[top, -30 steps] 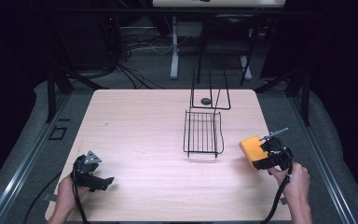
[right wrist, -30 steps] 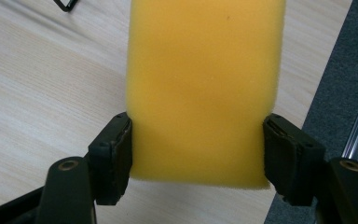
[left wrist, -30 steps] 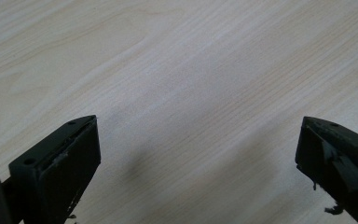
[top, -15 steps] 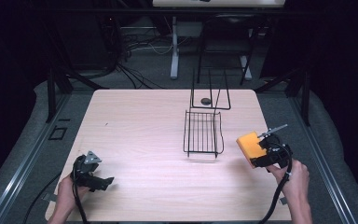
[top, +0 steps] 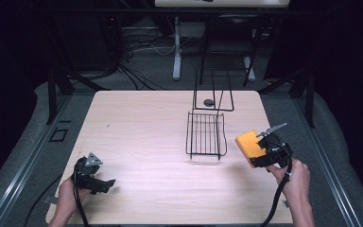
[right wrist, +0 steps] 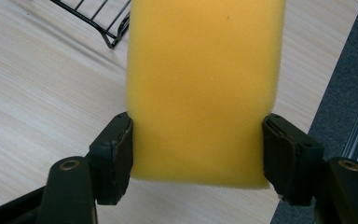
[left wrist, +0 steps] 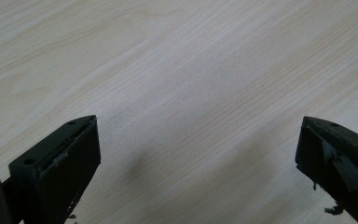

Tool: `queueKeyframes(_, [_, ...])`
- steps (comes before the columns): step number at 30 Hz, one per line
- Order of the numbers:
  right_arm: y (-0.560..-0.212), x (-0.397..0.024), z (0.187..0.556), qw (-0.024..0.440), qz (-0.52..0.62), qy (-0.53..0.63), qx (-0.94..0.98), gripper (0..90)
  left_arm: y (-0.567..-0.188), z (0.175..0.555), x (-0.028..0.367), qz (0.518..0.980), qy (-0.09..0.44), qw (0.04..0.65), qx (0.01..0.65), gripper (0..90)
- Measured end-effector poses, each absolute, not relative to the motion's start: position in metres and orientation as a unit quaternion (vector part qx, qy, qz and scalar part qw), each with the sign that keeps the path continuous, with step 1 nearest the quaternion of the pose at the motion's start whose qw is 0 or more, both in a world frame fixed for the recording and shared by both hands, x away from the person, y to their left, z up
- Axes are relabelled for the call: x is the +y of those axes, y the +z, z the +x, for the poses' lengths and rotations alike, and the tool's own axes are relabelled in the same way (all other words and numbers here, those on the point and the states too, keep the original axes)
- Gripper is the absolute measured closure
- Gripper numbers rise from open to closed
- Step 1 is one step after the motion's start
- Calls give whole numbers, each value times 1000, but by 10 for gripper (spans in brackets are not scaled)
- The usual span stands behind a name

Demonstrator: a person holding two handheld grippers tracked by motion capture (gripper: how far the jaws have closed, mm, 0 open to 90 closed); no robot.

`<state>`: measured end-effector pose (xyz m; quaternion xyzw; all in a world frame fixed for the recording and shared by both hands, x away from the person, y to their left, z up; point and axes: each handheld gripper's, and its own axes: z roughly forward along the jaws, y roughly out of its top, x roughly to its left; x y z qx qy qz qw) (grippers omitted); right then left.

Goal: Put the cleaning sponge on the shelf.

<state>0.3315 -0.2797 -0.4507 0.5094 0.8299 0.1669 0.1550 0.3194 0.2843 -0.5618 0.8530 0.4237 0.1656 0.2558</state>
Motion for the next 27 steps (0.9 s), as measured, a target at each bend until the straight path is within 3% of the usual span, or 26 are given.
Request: queueKeyframes(27, [-447,-246,339,160,483,183,841,324,-562,319,284,852,164,258,425,0])
